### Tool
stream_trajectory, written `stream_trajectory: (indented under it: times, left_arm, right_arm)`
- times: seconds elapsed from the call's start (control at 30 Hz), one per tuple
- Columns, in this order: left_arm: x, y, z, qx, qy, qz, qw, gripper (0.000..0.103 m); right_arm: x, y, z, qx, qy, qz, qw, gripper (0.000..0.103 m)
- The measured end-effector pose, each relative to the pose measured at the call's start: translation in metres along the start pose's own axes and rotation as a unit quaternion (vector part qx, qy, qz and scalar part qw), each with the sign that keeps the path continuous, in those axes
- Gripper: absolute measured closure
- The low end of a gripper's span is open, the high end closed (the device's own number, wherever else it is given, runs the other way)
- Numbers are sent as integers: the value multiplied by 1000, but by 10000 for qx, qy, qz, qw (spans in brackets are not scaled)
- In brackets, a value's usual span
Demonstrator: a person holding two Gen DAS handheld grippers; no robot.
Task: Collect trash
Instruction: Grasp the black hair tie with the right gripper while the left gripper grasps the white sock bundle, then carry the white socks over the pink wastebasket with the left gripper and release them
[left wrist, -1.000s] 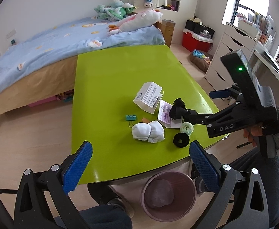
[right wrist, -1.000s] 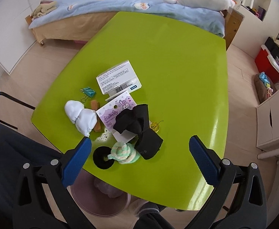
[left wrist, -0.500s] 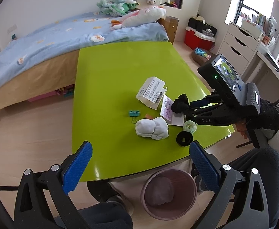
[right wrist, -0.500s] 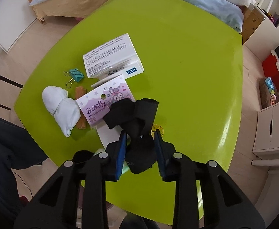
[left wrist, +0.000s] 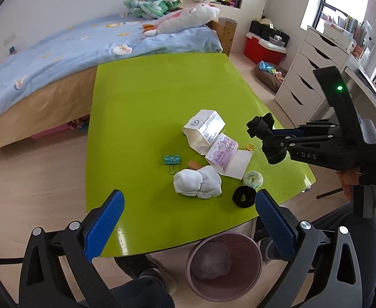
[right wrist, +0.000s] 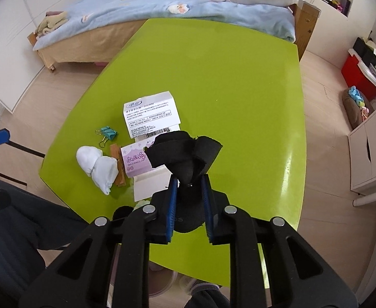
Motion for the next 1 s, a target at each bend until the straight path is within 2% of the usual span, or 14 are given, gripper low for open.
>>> stream_trajectory:
  times: [0.27, 0.6, 0.77, 0.9, 1.0]
  left_arm:
    - [-37, -5, -7, 26, 389, -15, 9992, 5]
    - [-102, -7, -3, 184, 1151, -27, 9932, 5]
    - [-117, -7, 1, 286, 1239, 3, 9919, 7]
    - [-115, -5, 2, 349, 1191, 92, 9922, 38]
    - [-112, -5, 1, 371, 1113, 113, 9930, 55]
  right_arm:
    - [21, -2, 11, -368, -241, -189, 9989, 85]
    - [22, -1, 34, -569, -179, -279, 9978, 85]
    - [21, -3, 40, -620, -137, -286, 9976, 85]
    - [19, -4, 41, -628, -120, -288, 9975, 85]
    - [18, -3, 40, -623, -126, -296, 9975, 85]
Point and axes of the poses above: each gripper's, at about its wrist camera, not at the fingertips, and x roughly against the way its jaws point, y to its left, z to its underside, the point moved 6 cm from there along -x, roughly the way its jaws point, and after that the axes turned 4 degrees about -z, right-handed, at the moved point
